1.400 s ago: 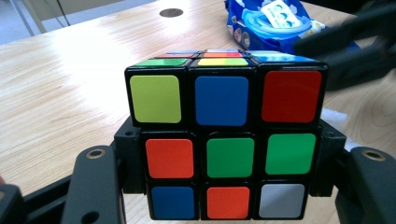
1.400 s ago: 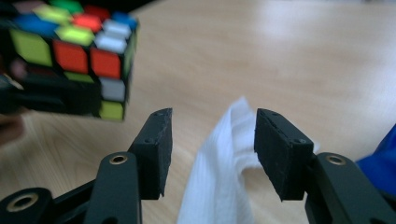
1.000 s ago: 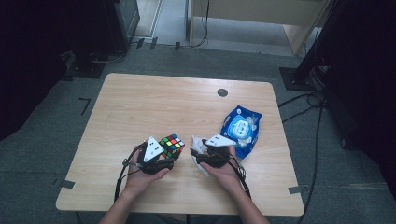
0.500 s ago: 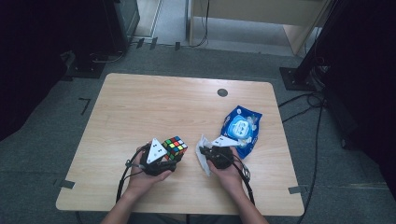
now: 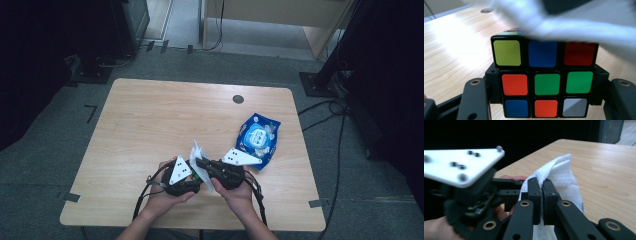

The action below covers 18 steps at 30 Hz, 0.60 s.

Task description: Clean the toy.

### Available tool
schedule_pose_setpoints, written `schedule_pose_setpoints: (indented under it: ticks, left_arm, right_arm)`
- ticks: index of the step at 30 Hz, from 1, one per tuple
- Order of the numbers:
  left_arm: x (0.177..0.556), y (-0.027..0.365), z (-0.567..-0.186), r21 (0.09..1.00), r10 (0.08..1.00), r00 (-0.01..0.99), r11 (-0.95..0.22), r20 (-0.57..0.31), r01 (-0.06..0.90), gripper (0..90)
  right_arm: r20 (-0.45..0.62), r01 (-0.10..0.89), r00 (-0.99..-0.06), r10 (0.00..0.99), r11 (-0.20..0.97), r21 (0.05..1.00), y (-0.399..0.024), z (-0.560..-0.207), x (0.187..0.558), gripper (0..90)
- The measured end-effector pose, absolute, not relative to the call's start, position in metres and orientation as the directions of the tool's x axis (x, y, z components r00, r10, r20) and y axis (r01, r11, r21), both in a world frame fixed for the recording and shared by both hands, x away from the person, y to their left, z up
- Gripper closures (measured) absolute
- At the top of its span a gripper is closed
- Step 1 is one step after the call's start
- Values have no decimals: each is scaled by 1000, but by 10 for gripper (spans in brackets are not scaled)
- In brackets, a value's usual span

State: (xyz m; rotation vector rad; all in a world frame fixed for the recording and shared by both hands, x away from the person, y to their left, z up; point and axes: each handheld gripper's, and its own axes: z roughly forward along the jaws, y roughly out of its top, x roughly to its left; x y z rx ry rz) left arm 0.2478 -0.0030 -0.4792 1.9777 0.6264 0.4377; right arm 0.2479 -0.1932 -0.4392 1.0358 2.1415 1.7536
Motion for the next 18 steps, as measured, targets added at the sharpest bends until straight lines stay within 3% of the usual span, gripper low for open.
schedule_pose_setpoints:
  ticks: [9,13,18]
  left_arm:
    - [248,4,-474,904,600,800,-353,19,243,341]
    - [252,12,-469,917,610,792,-311,-7,248,341]
    - [256,14,-473,897,627,779,-358,24,260,341]
  right_arm:
    - [187,351,-661,727,80,933,-206,-449,253,880]
    - [185,392,-588,787,77,917,-221,-460,262,882]
    - [229,409,-564,794,27,912,-231,-459,262,882]
